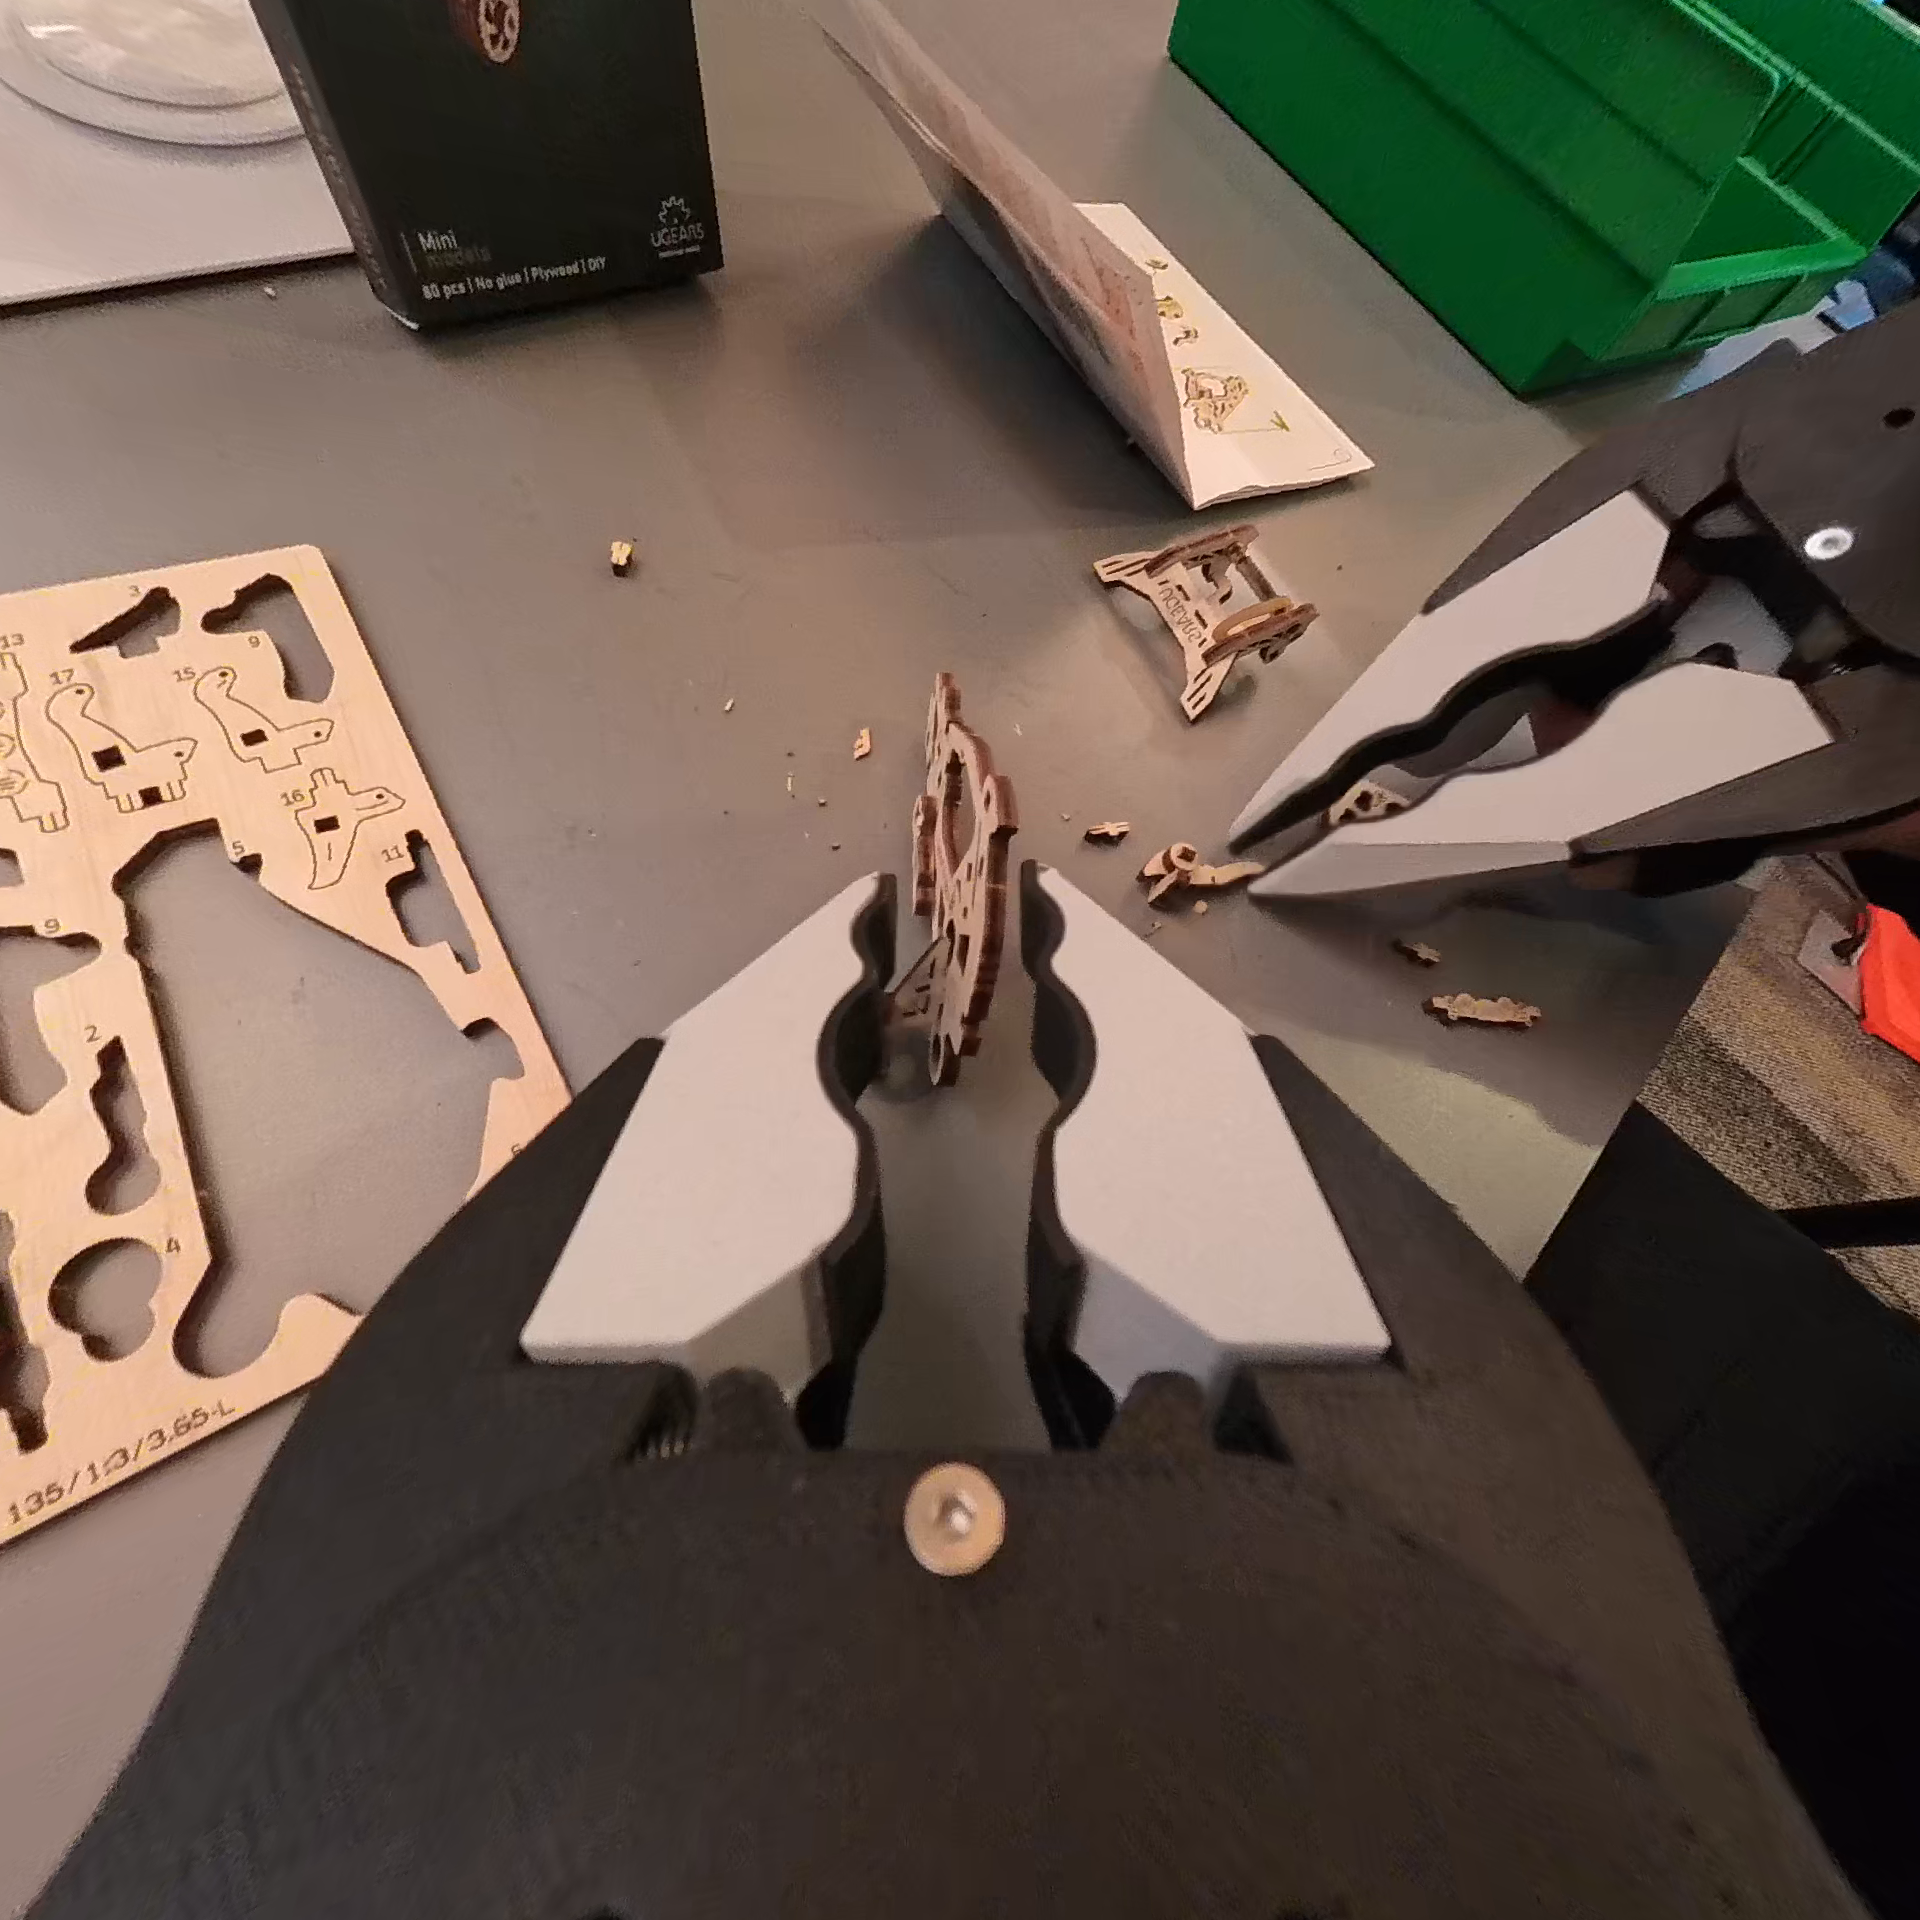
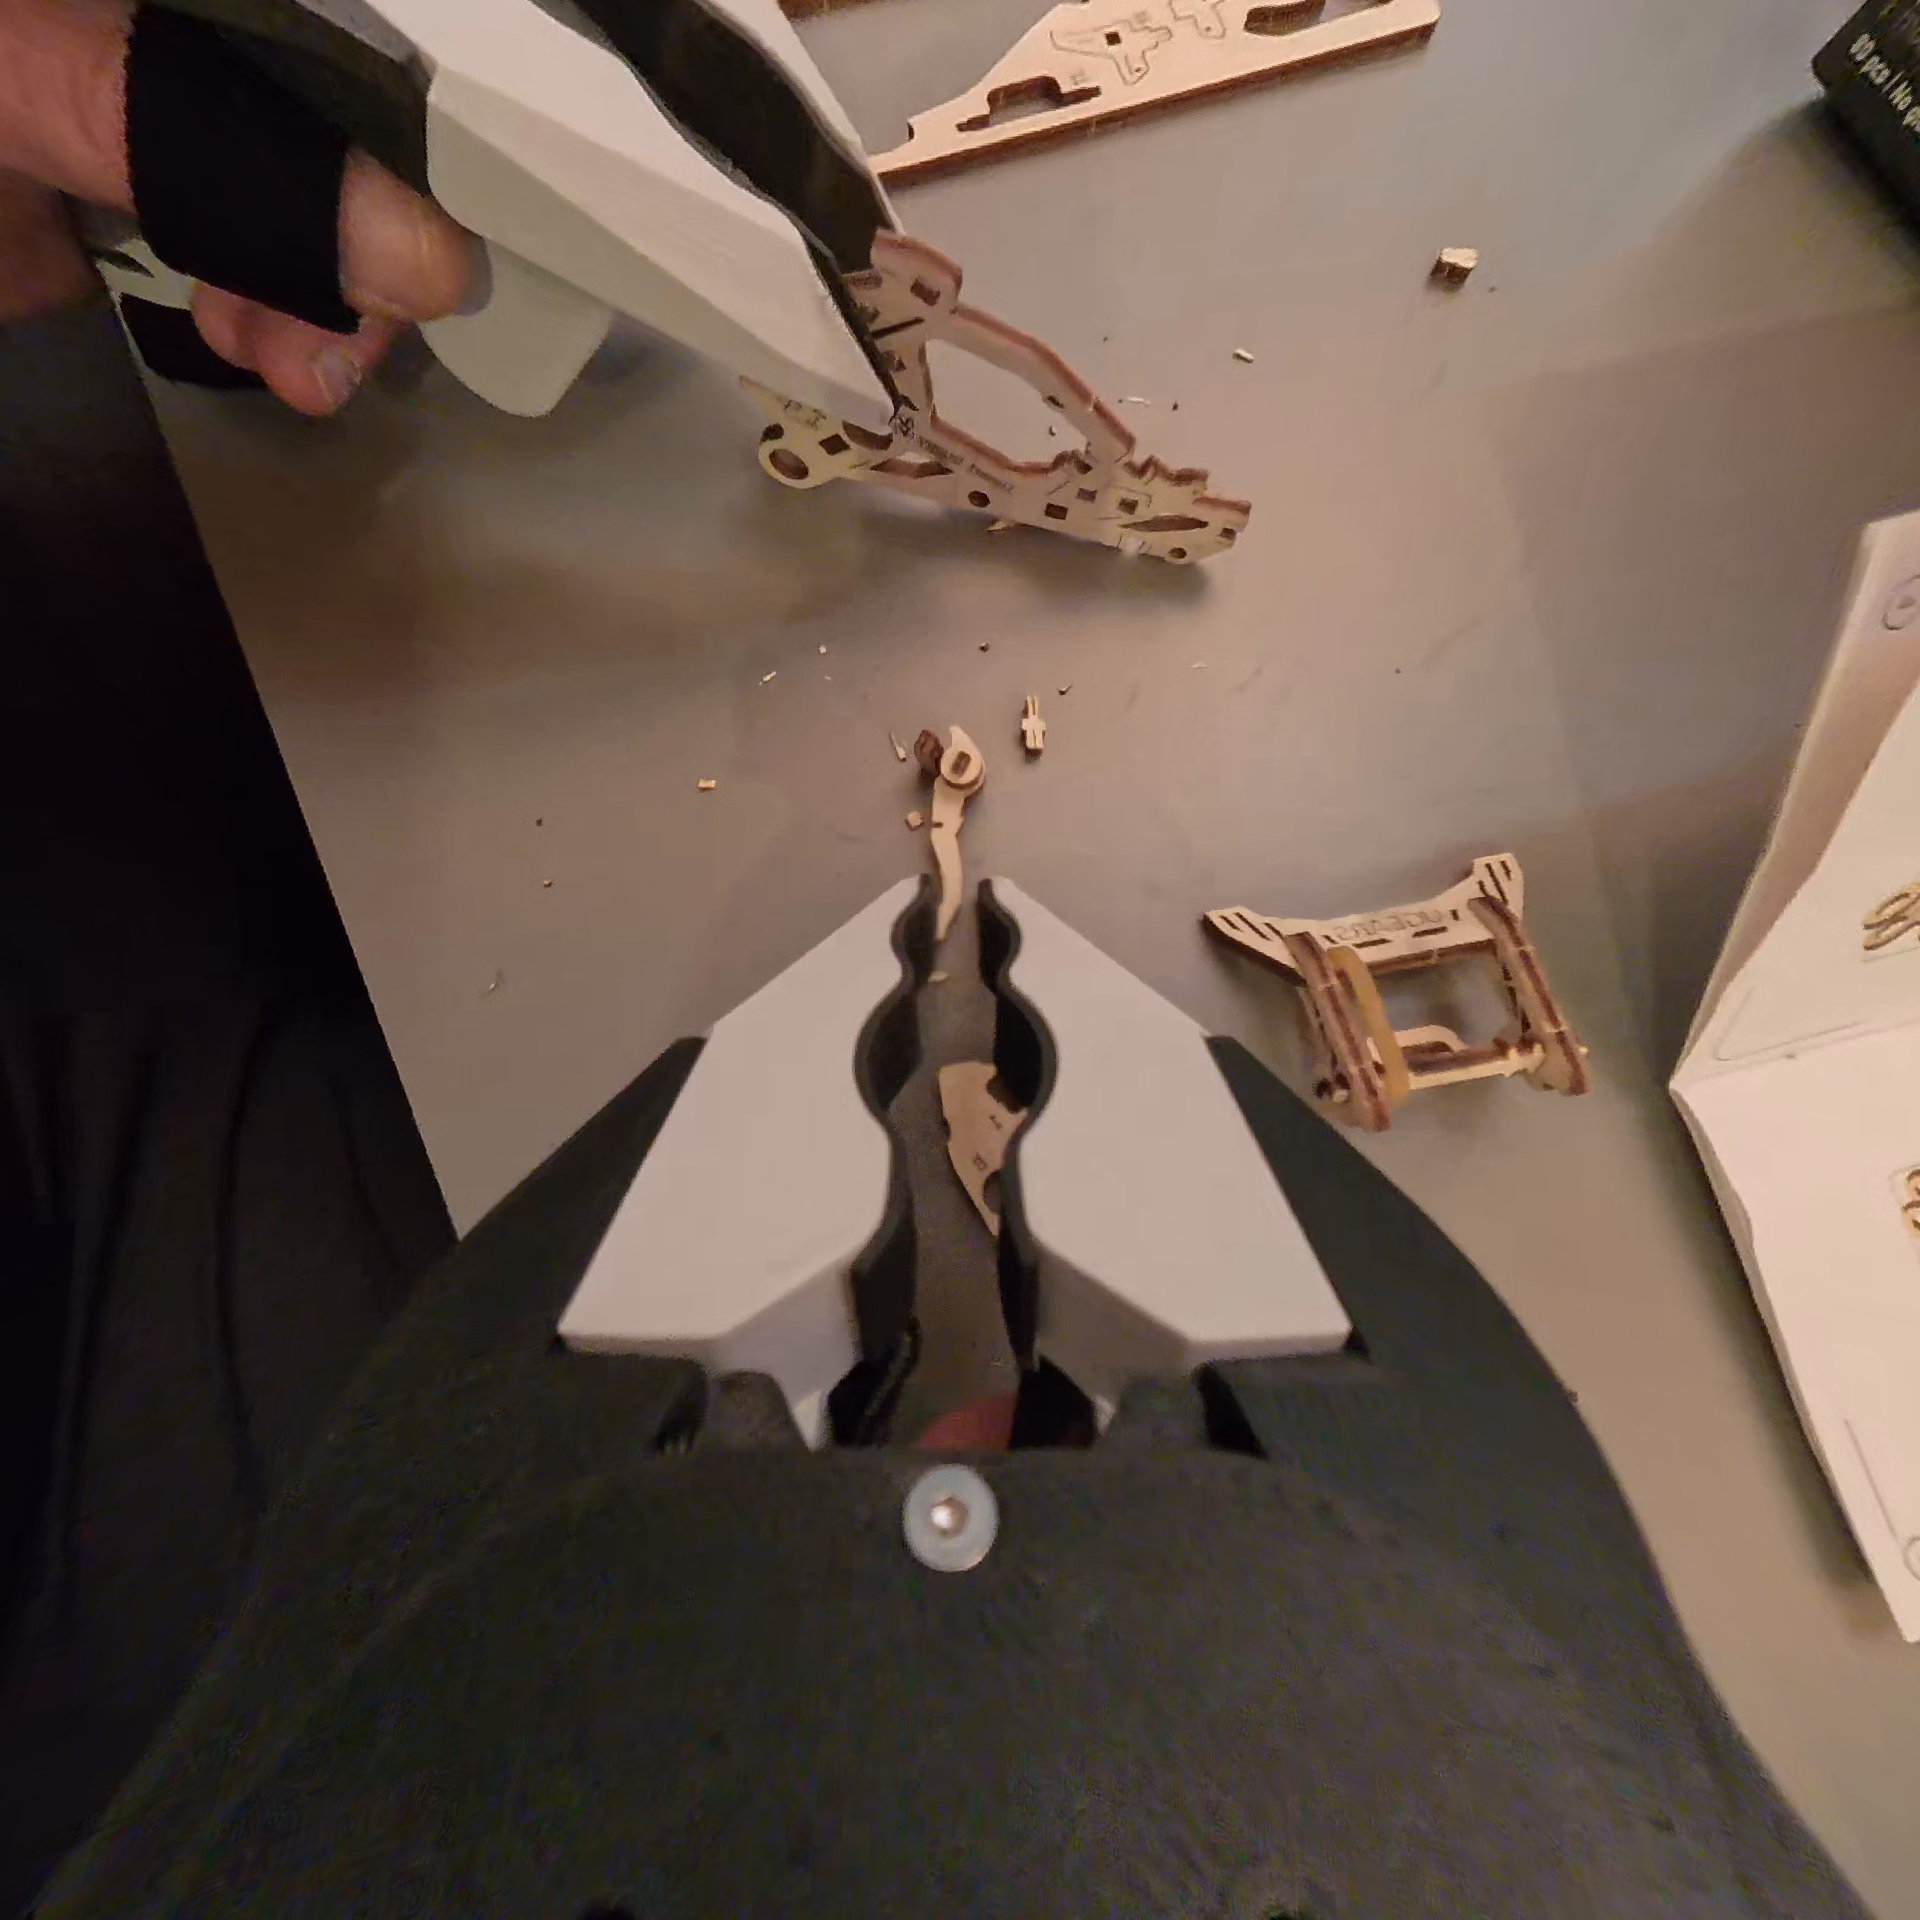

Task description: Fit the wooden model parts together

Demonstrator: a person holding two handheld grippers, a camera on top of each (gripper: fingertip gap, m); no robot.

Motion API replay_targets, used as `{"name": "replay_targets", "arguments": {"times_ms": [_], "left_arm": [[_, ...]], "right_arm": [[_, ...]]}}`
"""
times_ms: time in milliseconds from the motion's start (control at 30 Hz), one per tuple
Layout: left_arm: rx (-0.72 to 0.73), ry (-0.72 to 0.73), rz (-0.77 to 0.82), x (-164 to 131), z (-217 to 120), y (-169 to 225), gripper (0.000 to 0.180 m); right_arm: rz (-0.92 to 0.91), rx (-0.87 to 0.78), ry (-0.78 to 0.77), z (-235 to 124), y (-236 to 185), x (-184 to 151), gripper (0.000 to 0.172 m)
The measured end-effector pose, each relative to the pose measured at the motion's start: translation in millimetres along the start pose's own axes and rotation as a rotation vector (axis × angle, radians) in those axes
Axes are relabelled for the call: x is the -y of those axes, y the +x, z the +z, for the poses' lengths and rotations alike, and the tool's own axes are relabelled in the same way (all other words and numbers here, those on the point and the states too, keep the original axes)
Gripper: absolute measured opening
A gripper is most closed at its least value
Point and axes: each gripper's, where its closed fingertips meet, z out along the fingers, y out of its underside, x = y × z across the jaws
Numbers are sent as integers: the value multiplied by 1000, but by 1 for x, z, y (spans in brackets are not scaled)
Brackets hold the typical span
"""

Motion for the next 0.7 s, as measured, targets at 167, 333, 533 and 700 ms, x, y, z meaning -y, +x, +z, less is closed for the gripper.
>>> {"name": "replay_targets", "arguments": {"times_ms": [167,333,533,700], "left_arm": [[25,16,26,2,-4,0,29],[145,89,179,21,-27,3,42],[139,119,425,47,-36,48,31],[82,39,471,43,-17,65,22]], "right_arm": [[10,-5,9,2,1,4,1],[48,-5,78,-8,3,14,1],[3,-37,212,-34,-1,39,1],[-121,-156,214,-49,-5,50,1]]}}
